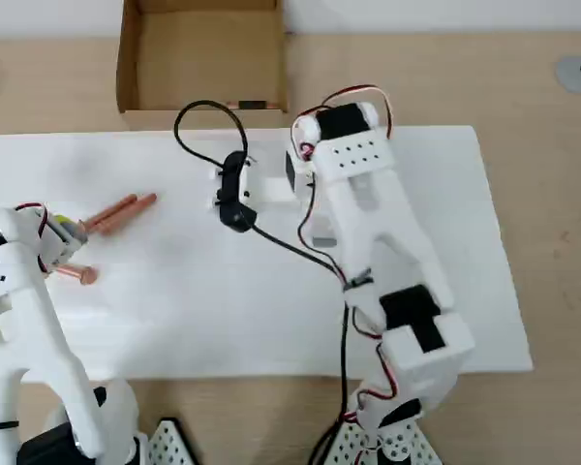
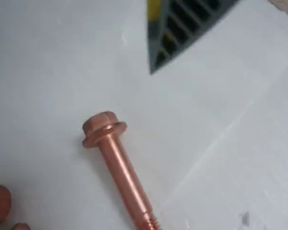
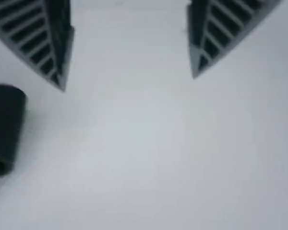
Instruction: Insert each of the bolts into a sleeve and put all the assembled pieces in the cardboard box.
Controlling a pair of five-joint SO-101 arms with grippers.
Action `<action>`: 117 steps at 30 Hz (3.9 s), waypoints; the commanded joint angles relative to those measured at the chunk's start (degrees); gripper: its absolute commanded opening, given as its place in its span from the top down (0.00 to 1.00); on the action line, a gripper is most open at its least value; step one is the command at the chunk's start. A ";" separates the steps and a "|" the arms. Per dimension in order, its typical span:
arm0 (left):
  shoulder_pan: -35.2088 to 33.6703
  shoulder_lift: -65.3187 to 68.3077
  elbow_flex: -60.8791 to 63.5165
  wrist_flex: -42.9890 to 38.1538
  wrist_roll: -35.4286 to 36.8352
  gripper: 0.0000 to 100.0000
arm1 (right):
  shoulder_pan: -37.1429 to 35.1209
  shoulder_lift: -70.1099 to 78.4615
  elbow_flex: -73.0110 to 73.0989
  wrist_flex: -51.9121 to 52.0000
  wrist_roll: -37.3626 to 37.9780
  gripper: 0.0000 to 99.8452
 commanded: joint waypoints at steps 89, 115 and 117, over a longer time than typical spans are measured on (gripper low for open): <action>0.62 -0.13 1.76 -0.79 -2.90 0.75 | 6.20 25.36 -37.93 0.53 -6.68 0.69; 0.62 -0.13 1.76 -1.05 -2.90 0.75 | 6.55 25.71 -22.20 -4.04 -6.33 0.69; 0.62 -0.13 1.76 -1.05 -2.90 0.75 | 6.46 25.71 -22.02 -4.48 -6.24 0.69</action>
